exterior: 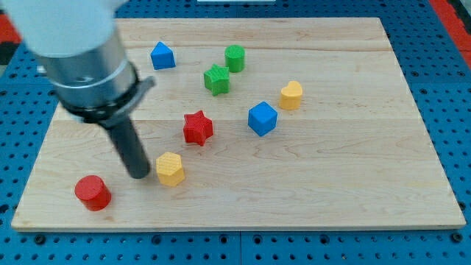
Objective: Move the red circle to the bottom left
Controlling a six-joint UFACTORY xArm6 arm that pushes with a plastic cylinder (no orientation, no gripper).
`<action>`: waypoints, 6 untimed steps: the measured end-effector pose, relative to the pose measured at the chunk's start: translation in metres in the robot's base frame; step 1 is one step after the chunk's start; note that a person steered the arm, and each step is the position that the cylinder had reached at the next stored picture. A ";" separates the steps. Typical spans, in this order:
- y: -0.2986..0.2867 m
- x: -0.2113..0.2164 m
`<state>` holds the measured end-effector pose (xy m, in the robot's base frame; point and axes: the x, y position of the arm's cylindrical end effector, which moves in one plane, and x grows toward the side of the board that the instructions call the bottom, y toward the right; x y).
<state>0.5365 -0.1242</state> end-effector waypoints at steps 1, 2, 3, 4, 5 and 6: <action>0.002 0.021; -0.026 0.041; -0.037 0.040; -0.043 0.028; -0.095 0.014; -0.145 0.011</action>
